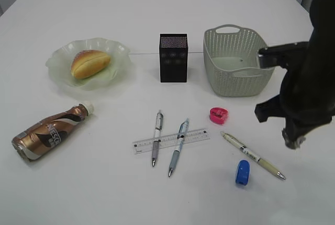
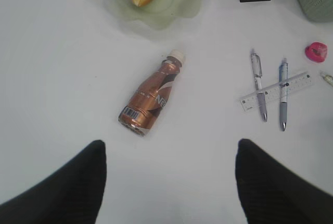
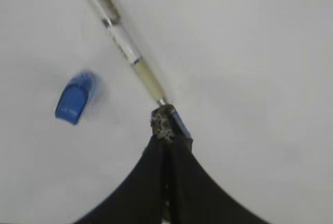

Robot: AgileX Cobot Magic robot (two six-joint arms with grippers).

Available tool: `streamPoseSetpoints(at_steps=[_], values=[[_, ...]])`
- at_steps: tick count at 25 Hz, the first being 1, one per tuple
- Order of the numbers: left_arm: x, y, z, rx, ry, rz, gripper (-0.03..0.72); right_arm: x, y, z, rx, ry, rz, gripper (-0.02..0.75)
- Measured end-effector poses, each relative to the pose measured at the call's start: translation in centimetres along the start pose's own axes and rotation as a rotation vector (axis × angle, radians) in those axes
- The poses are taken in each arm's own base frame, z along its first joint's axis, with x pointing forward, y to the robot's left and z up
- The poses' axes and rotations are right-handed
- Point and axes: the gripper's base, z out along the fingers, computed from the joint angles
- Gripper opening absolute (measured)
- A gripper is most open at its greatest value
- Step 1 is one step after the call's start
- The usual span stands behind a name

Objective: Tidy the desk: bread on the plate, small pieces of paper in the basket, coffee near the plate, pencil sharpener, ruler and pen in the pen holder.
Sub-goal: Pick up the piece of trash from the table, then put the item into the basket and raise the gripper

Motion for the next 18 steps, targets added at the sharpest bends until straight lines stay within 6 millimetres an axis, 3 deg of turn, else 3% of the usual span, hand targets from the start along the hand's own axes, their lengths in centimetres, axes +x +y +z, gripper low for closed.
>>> streamPoseSetpoints(at_steps=[11, 18], values=[[0.0, 0.0, 0.0, 0.000, 0.000, 0.000, 0.559, -5.5, -0.3, -6.4, 0.038, -0.343, -0.043, 0.013], [0.0, 0.0, 0.0, -0.002, 0.000, 0.001, 0.559, -10.2, -1.1, -7.6, 0.015, -0.493, 0.023, 0.013]])
